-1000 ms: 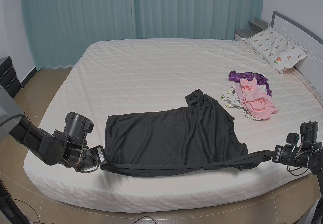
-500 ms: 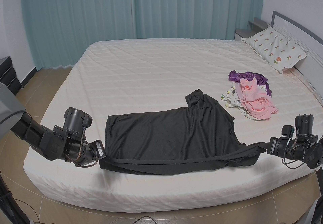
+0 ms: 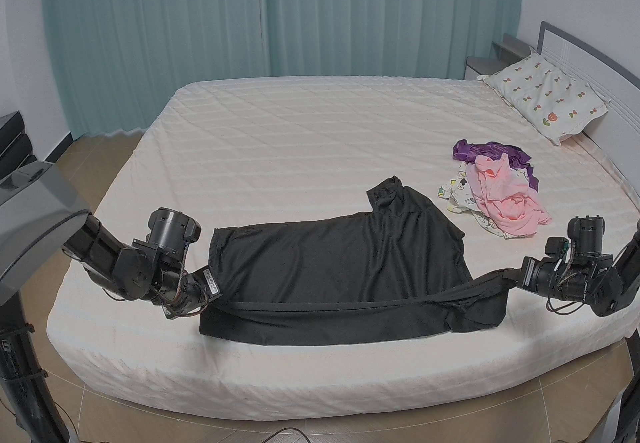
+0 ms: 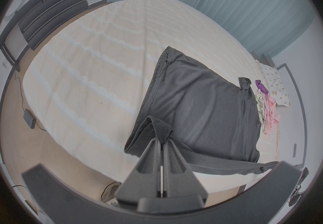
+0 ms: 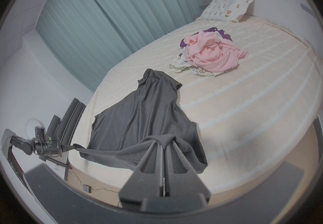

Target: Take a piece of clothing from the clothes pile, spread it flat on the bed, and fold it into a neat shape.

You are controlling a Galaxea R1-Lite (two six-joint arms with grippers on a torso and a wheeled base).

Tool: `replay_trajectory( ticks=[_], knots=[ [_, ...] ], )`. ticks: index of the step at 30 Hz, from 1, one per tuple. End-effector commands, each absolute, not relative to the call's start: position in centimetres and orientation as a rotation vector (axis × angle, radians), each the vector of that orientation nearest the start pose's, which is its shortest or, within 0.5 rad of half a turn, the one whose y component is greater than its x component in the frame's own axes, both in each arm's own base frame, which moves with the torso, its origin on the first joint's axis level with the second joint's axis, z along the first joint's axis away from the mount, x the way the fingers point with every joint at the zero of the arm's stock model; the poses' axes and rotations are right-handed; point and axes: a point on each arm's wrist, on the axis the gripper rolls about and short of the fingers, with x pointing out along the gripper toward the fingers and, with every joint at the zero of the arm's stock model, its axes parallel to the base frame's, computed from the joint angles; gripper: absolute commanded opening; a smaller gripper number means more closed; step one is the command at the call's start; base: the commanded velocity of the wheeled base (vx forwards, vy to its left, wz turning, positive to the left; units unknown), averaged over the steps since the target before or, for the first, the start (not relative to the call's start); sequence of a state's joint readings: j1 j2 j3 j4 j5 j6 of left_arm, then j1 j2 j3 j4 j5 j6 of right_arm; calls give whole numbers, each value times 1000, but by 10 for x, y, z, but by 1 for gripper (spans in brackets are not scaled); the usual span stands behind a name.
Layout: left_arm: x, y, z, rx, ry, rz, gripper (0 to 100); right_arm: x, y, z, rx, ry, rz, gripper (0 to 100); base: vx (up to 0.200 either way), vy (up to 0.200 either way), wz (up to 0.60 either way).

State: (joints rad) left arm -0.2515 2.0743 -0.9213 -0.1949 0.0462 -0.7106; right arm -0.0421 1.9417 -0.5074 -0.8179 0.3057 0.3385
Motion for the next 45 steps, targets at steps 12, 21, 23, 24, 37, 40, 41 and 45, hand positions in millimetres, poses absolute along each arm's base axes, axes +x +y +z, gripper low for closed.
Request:
replay_trajectory(
  ticks=[12, 21, 23, 24, 37, 40, 41, 45],
  knots=[
    [388, -90, 2, -537, 967, 230, 0, 335, -6, 12, 525, 687, 118, 0, 0, 0, 0],
    [405, -93, -12, -559, 946, 261, 100, 342, -6, -4, 565, 673, 111, 100, 0, 0, 0],
    [406, -93, -12, -564, 937, 274, 100, 343, -6, -4, 588, 658, 107, 100, 0, 0, 0],
    [407, -93, -13, -566, 935, 275, 100, 344, -6, -3, 592, 655, 106, 100, 0, 0, 0],
    [385, -68, 26, -685, 907, 250, 100, 345, -11, 22, 833, 542, -31, 100, 0, 0, 0],
    [358, -63, 26, -718, 919, 194, 100, 342, -9, 25, 851, 544, -65, 100, 0, 0, 0],
    [352, -62, 21, -724, 922, 187, 100, 341, -8, 23, 850, 557, -71, 100, 0, 0, 0],
    [340, -61, 9, -787, 891, 150, 100, 341, -3, 14, 854, 598, -78, 100, 0, 0, 0]
  ],
)
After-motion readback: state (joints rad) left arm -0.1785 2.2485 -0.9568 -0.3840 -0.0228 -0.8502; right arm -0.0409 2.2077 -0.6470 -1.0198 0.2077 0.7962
